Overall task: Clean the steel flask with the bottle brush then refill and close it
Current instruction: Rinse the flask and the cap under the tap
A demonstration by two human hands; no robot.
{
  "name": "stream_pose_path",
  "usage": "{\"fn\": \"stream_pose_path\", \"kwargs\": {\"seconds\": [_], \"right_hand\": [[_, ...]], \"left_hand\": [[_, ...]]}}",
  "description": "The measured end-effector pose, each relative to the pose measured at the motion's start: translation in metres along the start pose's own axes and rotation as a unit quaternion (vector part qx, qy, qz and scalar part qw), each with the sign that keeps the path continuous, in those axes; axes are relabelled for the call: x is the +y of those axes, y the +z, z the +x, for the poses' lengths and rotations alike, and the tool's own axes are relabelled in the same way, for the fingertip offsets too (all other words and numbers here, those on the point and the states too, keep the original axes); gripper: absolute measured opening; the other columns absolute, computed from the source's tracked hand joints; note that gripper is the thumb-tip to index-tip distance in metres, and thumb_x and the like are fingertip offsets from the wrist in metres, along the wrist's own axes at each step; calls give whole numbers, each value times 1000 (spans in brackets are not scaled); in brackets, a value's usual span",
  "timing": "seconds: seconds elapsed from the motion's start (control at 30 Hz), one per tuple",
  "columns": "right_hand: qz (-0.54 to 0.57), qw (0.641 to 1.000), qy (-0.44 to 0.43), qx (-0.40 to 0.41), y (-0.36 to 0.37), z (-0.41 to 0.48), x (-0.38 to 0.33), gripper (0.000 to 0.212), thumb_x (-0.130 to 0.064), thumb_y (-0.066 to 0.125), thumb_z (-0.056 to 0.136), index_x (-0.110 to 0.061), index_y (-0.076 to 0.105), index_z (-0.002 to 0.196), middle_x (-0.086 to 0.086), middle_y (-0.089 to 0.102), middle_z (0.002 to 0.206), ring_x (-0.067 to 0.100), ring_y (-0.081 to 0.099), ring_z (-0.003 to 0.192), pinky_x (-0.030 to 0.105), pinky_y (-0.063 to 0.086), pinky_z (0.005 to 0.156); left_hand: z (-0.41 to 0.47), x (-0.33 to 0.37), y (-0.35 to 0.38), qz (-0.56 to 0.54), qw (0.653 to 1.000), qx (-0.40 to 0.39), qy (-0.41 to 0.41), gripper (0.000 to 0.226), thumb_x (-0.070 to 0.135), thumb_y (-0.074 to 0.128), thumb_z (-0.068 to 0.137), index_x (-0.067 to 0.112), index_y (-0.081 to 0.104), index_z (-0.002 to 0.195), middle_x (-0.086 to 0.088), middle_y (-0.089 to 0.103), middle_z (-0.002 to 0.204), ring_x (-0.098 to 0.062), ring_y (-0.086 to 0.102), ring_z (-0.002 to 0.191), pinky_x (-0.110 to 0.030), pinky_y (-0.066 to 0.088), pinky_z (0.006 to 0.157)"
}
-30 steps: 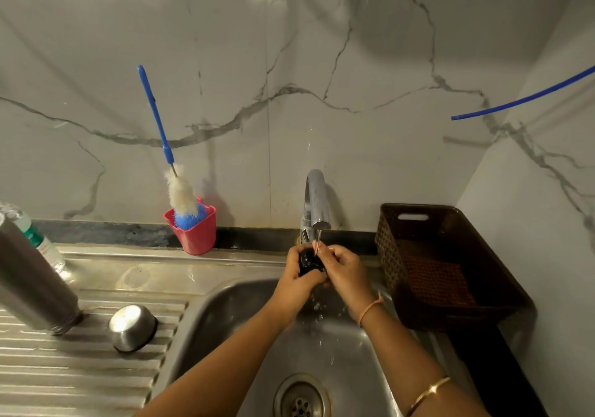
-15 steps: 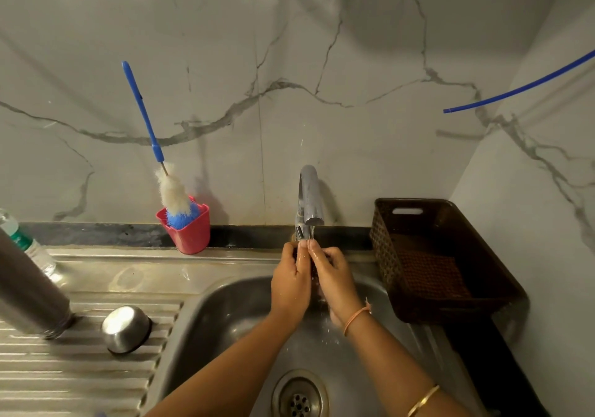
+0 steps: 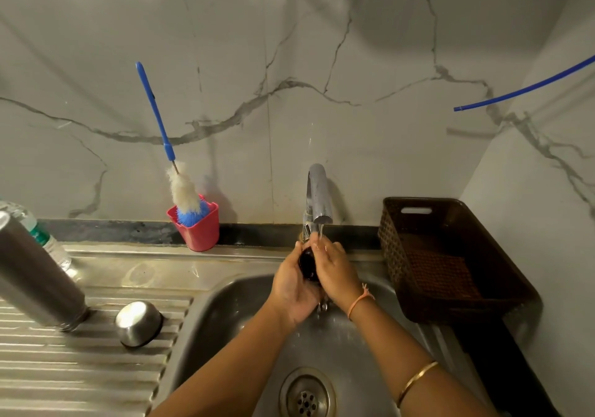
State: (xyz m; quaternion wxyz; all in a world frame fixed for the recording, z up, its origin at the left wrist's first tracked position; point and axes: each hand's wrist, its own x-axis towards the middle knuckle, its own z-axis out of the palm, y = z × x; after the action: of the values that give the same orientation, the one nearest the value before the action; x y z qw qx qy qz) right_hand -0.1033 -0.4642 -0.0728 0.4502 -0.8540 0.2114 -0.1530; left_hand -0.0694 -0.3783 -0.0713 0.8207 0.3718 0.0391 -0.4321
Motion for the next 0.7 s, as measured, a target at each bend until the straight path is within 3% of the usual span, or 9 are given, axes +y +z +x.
{"fn": "stream_pose_path", "kwargs": {"seconds": [0.17,0.3,0.37,0.47,0.6,0.7], "right_hand": [[-54,996,-70,-19,-7,-1,-4,28,-45,48,92,-21,60,100,2,52,96,17,57,85,23,50,70],[62,990,-16,-127,-14,4,1,17,-42,55,90,-28,63,97,0,60,104,15,58,98,28,50,87],[78,985,-17,-150,-14,2,5,13,-37,56,90,-28,63,95,-5,63,100,10,58,98,24,49,86],[49,991,-24,-119,-4,-3,9,19,-36,59,89,-19,66,95,-1,65,98,13,60,93,21,48,79],[25,997,-21,-71,7,-11,14,20,-34,65,84,-17,63,94,5,59,98,17,58,90,16,45,69],[80,996,1,-47,13,-16,15,25,-30,71,80,-15,58,96,4,61,93,16,59,86,20,48,69]], "left_hand": [[-3,-2,-7,32,999,-5,5,47,44,35,99,11,62,119,-15,69,111,-29,63,106,-43,52,88],[-5,1,-12,6,999,-25,-27,53,48,32,98,10,58,123,-22,60,124,-40,51,122,-56,39,103],[-5,2,-16,2,999,-19,-46,55,50,30,98,11,57,124,-23,57,127,-42,47,125,-59,33,106],[-6,-3,-22,-13,998,-13,-62,57,50,30,97,8,57,125,-24,56,129,-40,48,124,-58,32,106],[-10,-7,-22,-35,997,2,-72,50,43,33,98,6,60,118,-22,60,115,-36,54,110,-53,39,95],[-9,-3,-18,-39,996,6,-77,52,42,33,99,0,59,116,-23,61,117,-36,53,117,-53,35,103]]}}
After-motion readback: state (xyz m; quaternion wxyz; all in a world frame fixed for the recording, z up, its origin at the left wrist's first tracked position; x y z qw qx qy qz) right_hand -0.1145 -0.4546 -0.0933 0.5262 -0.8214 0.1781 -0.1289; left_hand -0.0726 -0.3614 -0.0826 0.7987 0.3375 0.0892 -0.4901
